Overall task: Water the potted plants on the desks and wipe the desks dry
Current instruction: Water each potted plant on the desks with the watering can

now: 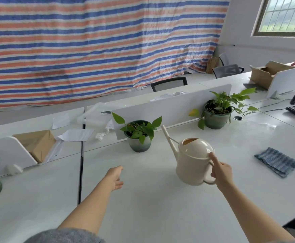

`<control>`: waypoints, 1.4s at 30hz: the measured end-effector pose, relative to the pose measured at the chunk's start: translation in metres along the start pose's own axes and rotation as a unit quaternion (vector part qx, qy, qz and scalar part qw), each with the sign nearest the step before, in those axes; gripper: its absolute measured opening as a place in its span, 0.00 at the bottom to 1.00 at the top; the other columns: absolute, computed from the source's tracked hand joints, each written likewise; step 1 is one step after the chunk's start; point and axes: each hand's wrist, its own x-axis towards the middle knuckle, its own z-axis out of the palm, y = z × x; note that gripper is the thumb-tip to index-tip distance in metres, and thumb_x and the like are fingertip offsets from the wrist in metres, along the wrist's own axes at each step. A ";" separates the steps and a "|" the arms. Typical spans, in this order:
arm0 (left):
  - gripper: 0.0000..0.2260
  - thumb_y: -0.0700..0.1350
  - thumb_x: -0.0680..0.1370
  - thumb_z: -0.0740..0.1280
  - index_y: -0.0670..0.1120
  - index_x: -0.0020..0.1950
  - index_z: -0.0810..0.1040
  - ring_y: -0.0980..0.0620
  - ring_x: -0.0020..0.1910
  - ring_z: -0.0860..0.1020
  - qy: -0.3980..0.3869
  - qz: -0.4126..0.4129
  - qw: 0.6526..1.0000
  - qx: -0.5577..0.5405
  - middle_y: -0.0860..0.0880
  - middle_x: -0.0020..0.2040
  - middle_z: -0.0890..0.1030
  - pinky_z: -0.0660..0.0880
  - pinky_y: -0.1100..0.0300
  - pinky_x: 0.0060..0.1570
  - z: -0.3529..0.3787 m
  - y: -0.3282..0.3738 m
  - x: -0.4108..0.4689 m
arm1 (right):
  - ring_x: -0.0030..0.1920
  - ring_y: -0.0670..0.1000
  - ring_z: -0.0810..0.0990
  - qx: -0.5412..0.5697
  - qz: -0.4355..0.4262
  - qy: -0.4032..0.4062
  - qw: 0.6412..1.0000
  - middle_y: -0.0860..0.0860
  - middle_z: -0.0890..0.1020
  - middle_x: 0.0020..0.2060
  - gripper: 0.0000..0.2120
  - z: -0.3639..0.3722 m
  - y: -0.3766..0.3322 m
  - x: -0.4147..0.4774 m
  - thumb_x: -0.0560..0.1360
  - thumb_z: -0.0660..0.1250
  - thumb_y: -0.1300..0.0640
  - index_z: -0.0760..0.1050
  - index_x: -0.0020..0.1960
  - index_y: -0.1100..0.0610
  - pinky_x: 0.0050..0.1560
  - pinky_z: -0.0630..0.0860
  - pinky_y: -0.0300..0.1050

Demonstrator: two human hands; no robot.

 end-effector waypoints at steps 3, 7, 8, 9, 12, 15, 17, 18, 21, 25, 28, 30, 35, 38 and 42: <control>0.20 0.49 0.79 0.61 0.42 0.69 0.67 0.41 0.50 0.75 -0.047 0.031 0.998 -0.023 0.40 0.58 0.71 0.73 0.52 0.46 0.006 0.004 -0.009 | 0.26 0.51 0.59 -0.016 -0.044 -0.047 0.998 0.50 0.61 0.20 0.25 0.002 -0.007 -0.009 0.71 0.70 0.50 0.61 0.25 0.58 0.30 0.59 0.43; 0.19 0.54 0.78 0.63 0.48 0.65 0.67 0.43 0.56 0.74 -0.113 0.105 0.985 -0.073 0.43 0.59 0.72 0.73 0.50 0.53 0.014 0.014 -0.017 | 0.22 0.50 0.59 -0.043 -0.097 -0.133 0.985 0.45 0.60 0.15 0.19 0.022 -0.017 -0.031 0.72 0.69 0.52 0.68 0.30 0.62 0.29 0.58 0.41; 0.18 0.56 0.77 0.62 0.48 0.63 0.68 0.43 0.58 0.73 -0.129 0.115 0.981 -0.089 0.43 0.59 0.72 0.72 0.49 0.55 0.014 0.016 -0.019 | 0.21 0.48 0.60 -0.050 -0.103 -0.153 0.982 0.45 0.61 0.15 0.18 0.029 -0.018 -0.037 0.72 0.68 0.52 0.70 0.32 0.62 0.29 0.58 0.41; 0.18 0.57 0.77 0.62 0.47 0.62 0.69 0.43 0.58 0.74 -0.139 0.122 0.976 -0.113 0.43 0.58 0.73 0.72 0.49 0.56 0.011 0.017 -0.019 | 0.20 0.47 0.60 -0.055 -0.106 -0.171 0.978 0.44 0.61 0.15 0.17 0.037 -0.019 -0.044 0.73 0.68 0.52 0.71 0.33 0.62 0.29 0.58 0.42; 0.19 0.57 0.77 0.62 0.43 0.57 0.73 0.46 0.51 0.77 -0.098 0.131 0.967 -0.197 0.43 0.51 0.78 0.74 0.53 0.49 -0.011 0.010 -0.016 | 0.19 0.45 0.59 -0.053 -0.098 -0.222 0.969 0.44 0.61 0.15 0.16 0.062 -0.017 -0.064 0.73 0.68 0.53 0.71 0.33 0.62 0.30 0.58 0.43; 0.09 0.48 0.78 0.64 0.42 0.50 0.73 0.47 0.43 0.78 -0.011 0.119 0.959 -0.256 0.43 0.43 0.79 0.75 0.55 0.41 -0.041 -0.007 -0.012 | 0.20 0.45 0.59 -0.072 -0.099 -0.275 0.954 0.45 0.59 0.18 0.20 0.087 -0.015 -0.088 0.74 0.67 0.55 0.64 0.27 0.59 0.29 0.59 0.42; 0.03 0.42 0.78 0.63 0.43 0.45 0.72 0.47 0.38 0.77 0.023 0.116 0.948 -0.294 0.42 0.37 0.78 0.75 0.55 0.40 -0.063 -0.017 -0.014 | 0.21 0.45 0.58 -0.081 -0.095 -0.312 0.942 0.46 0.59 0.19 0.20 0.103 -0.013 -0.105 0.75 0.65 0.55 0.63 0.28 0.59 0.29 0.60 0.42; 0.04 0.40 0.78 0.63 0.44 0.44 0.71 0.47 0.37 0.76 0.034 0.118 0.943 -0.311 0.43 0.34 0.78 0.75 0.54 0.41 -0.077 -0.023 -0.015 | 0.21 0.46 0.58 -0.088 -0.093 -0.330 0.935 0.46 0.59 0.19 0.19 0.113 -0.013 -0.114 0.75 0.65 0.54 0.64 0.30 0.59 0.29 0.60 0.42; 0.04 0.40 0.78 0.62 0.43 0.43 0.71 0.46 0.36 0.77 0.055 0.133 0.928 -0.343 0.43 0.33 0.77 0.76 0.51 0.44 -0.124 -0.039 -0.020 | 0.22 0.46 0.58 -0.106 -0.090 -0.371 0.918 0.46 0.59 0.20 0.22 0.146 -0.012 -0.145 0.76 0.64 0.53 0.60 0.28 0.56 0.29 0.61 0.41; 0.04 0.39 0.78 0.62 0.40 0.45 0.73 0.45 0.37 0.78 0.102 0.160 0.920 -0.342 0.42 0.37 0.77 0.76 0.51 0.45 -0.190 -0.056 -0.029 | 0.23 0.46 0.62 -0.129 -0.096 -0.405 0.900 0.46 0.63 0.20 0.19 0.190 -0.005 -0.189 0.77 0.63 0.53 0.65 0.29 0.57 0.28 0.63 0.41; 0.04 0.39 0.78 0.62 0.39 0.48 0.72 0.45 0.37 0.78 0.124 0.168 0.914 -0.349 0.42 0.38 0.78 0.76 0.51 0.44 -0.243 -0.069 -0.033 | 0.22 0.47 0.65 -0.164 -0.084 -0.428 0.885 0.49 0.67 0.21 0.19 0.225 0.004 -0.225 0.76 0.63 0.50 0.66 0.31 0.59 0.29 0.65 0.41; 0.03 0.39 0.78 0.62 0.40 0.46 0.72 0.46 0.37 0.78 0.136 0.172 0.911 -0.349 0.43 0.38 0.79 0.75 0.52 0.43 -0.286 -0.080 -0.037 | 0.23 0.48 0.66 -0.192 -0.066 -0.447 0.871 0.51 0.69 0.22 0.22 0.253 0.013 -0.257 0.76 0.61 0.47 0.67 0.30 0.60 0.29 0.67 0.40; 0.05 0.39 0.79 0.60 0.43 0.44 0.71 0.47 0.36 0.78 0.131 0.188 0.917 -0.326 0.43 0.38 0.78 0.74 0.53 0.42 -0.373 -0.102 -0.043 | 0.21 0.48 0.64 -0.191 -0.001 -0.491 0.850 0.49 0.68 0.19 0.27 0.300 0.039 -0.335 0.78 0.56 0.44 0.65 0.24 0.58 0.28 0.64 0.40; 0.04 0.40 0.80 0.60 0.42 0.46 0.71 0.46 0.37 0.78 0.107 0.163 0.925 -0.327 0.43 0.39 0.78 0.74 0.54 0.40 -0.417 -0.118 -0.042 | 0.20 0.47 0.60 -0.151 0.013 -0.454 0.878 0.49 0.63 0.19 0.26 0.327 0.053 -0.374 0.77 0.59 0.45 0.61 0.24 0.56 0.28 0.61 0.42; 0.07 0.44 0.80 0.59 0.44 0.44 0.72 0.46 0.41 0.77 0.031 0.128 0.961 -0.245 0.43 0.41 0.78 0.74 0.54 0.42 -0.458 -0.133 -0.039 | 0.22 0.49 0.58 -0.128 0.024 -0.379 0.916 0.49 0.62 0.19 0.27 0.349 0.063 -0.404 0.75 0.63 0.46 0.59 0.23 0.56 0.29 0.60 0.43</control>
